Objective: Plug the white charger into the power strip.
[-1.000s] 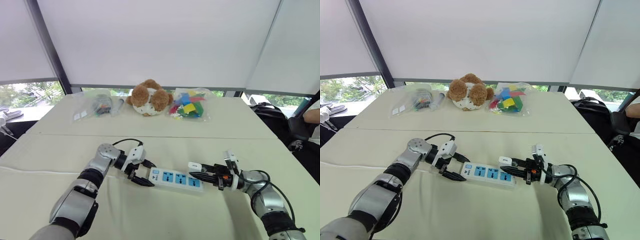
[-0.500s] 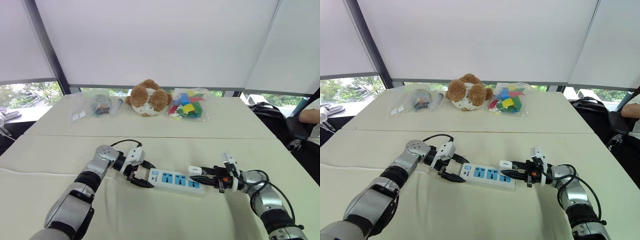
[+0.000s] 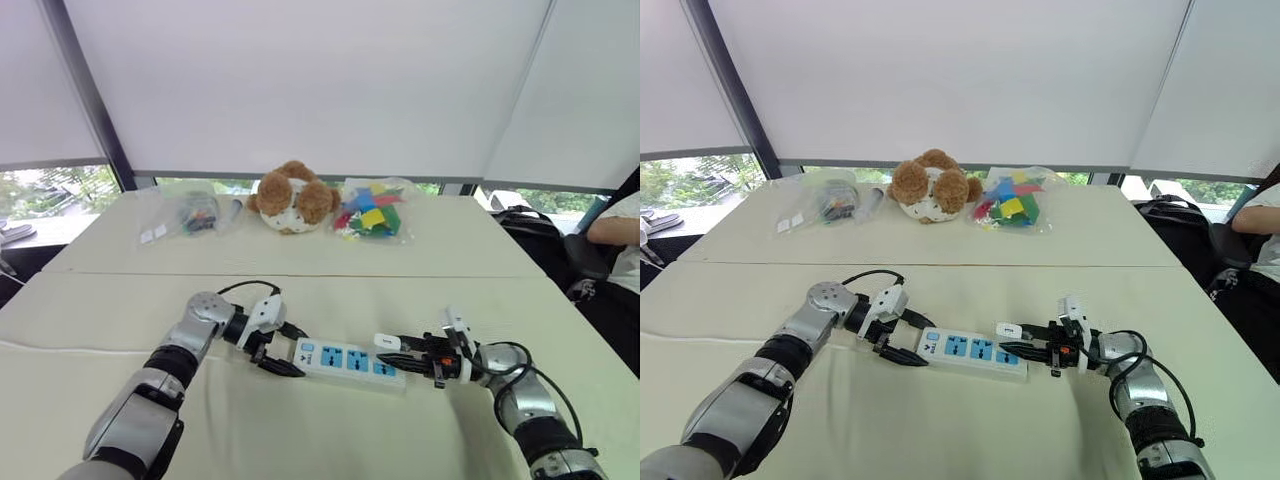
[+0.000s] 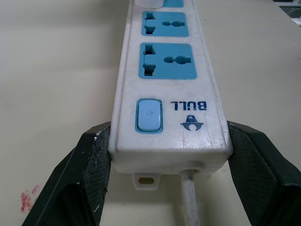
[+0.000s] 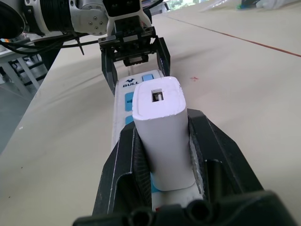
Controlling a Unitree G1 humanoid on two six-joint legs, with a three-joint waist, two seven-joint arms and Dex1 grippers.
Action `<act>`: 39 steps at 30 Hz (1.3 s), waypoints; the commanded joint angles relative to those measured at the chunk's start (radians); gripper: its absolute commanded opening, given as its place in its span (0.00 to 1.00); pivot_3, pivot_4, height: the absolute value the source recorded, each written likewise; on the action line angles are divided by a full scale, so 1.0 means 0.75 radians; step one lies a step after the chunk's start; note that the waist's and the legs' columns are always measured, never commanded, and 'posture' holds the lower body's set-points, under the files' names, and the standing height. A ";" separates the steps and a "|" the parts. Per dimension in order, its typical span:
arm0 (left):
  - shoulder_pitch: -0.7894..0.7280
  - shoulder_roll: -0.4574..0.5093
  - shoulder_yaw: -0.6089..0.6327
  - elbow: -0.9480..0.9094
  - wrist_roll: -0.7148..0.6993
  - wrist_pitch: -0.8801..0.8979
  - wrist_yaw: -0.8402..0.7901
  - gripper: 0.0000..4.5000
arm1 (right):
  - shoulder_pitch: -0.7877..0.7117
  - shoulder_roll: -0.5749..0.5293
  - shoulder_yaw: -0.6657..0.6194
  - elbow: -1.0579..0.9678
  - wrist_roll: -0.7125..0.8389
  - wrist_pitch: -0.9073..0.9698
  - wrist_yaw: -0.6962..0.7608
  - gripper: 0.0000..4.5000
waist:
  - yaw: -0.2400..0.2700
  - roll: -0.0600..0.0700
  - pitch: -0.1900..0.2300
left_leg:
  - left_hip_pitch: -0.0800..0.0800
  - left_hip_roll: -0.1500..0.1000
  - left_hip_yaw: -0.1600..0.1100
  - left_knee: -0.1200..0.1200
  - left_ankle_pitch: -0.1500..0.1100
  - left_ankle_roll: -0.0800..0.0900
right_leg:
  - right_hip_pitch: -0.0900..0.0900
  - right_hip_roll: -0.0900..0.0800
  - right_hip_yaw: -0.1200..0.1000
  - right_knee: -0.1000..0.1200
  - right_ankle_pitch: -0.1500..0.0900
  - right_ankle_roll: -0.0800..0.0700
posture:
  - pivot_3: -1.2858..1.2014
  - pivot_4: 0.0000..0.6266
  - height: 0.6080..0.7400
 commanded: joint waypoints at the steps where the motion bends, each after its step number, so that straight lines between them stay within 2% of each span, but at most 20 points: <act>1: 0.077 0.069 -0.104 -0.030 0.036 0.037 -0.087 0.65 | 0.055 -0.011 0.054 0.238 -0.148 0.019 -0.030 0.16 | -0.003 -0.002 -0.001 | 0.000 0.001 0.000 0.000 0.000 0.000 | 0.000 0.000 0.000 0.000 0.000 0.000 | 0.52 0.24 0.99; 8: 0.124 0.141 -0.112 -0.151 -0.001 0.101 -0.087 0.65 | 0.025 0.008 0.099 0.445 -0.215 -0.066 -0.040 0.16 | -0.008 -0.019 -0.014 | 0.008 0.016 0.002 -0.009 0.000 0.000 | 0.001 0.010 0.002 0.000 -0.001 -0.012 | 0.52 0.24 0.99; 10: 0.135 0.147 -0.110 -0.177 -0.005 0.116 -0.087 0.65 | 0.009 0.015 0.112 0.483 -0.219 -0.086 -0.049 0.16 | -0.008 -0.023 -0.016 | 0.020 0.020 0.003 -0.015 0.000 -0.001 | 0.007 0.017 0.004 0.000 -0.004 -0.022 | 0.52 0.24 0.99; 12: 0.143 0.149 -0.107 -0.194 -0.005 0.127 -0.087 0.65 | -0.005 0.018 0.121 0.504 -0.214 -0.093 -0.053 0.16 | -0.006 -0.024 -0.017 | 0.029 0.025 0.002 -0.018 -0.001 -0.001 | 0.016 0.018 0.004 -0.001 -0.009 -0.031 | 0.52 0.24 0.99; 15: 0.148 0.149 -0.100 -0.205 -0.003 0.136 -0.087 0.65 | -0.027 0.016 0.127 0.501 -0.202 -0.084 -0.049 0.16 | -0.005 -0.023 -0.017 | 0.029 0.033 0.002 -0.020 -0.001 -0.001 | 0.017 0.022 0.004 0.000 -0.011 -0.037 | 0.52 0.24 0.99; 23: 0.131 0.103 -0.077 -0.144 0.050 0.084 -0.080 0.65 | -0.023 -0.001 0.117 0.454 -0.188 -0.084 -0.061 0.16 | -0.002 -0.022 -0.018 | 0.027 0.036 0.002 -0.021 -0.001 -0.001 | 0.017 0.021 0.005 -0.001 -0.012 -0.042 | 0.52 0.24 0.99; 28: 0.112 0.069 -0.078 -0.061 0.085 0.023 -0.067 0.65 | -0.027 -0.016 0.084 0.408 -0.163 -0.092 -0.076 0.16 | 0.002 -0.015 -0.023 | 0.026 0.037 0.004 -0.026 -0.001 -0.002 | 0.018 0.017 0.004 -0.006 -0.011 -0.047 | 0.52 0.24 0.99; 30: 0.108 0.058 -0.076 -0.040 0.097 0.019 -0.060 0.65 | -0.036 -0.023 0.041 0.353 -0.123 -0.062 -0.107 0.39 | 0.004 -0.009 -0.026 | 0.025 0.037 0.005 -0.027 -0.001 -0.002 | 0.018 0.015 0.002 -0.010 -0.010 -0.048 | 0.52 0.24 0.99; 32: 0.099 0.046 -0.073 0.009 0.111 -0.019 -0.054 0.65 | -0.046 -0.022 -0.042 0.239 -0.043 0.026 -0.169 0.57 | 0.010 -0.007 -0.027 | 0.025 0.038 0.005 -0.028 -0.002 -0.002 | 0.014 0.010 -0.004 -0.015 -0.009 -0.050 | 0.52 0.24 0.99; 35: 0.083 0.029 -0.062 0.067 0.125 -0.067 -0.039 0.65 | 0.011 -0.061 -0.109 -0.012 -0.001 0.098 -0.207 0.93 | 0.022 0.009 -0.030 | 0.012 0.036 0.014 -0.028 -0.001 -0.001 | 0.002 -0.002 -0.011 -0.015 -0.009 -0.050 | 0.52 0.24 0.99; 39: 0.065 -0.009 0.008 0.096 0.084 -0.035 0.032 0.65 | 0.252 -0.224 -0.277 -0.631 0.124 0.317 -0.321 0.93 | 0.052 0.027 -0.026 | -0.016 0.035 0.015 -0.027 0.001 -0.002 | -0.023 -0.009 -0.024 -0.014 -0.005 -0.044 | 0.52 0.24 0.99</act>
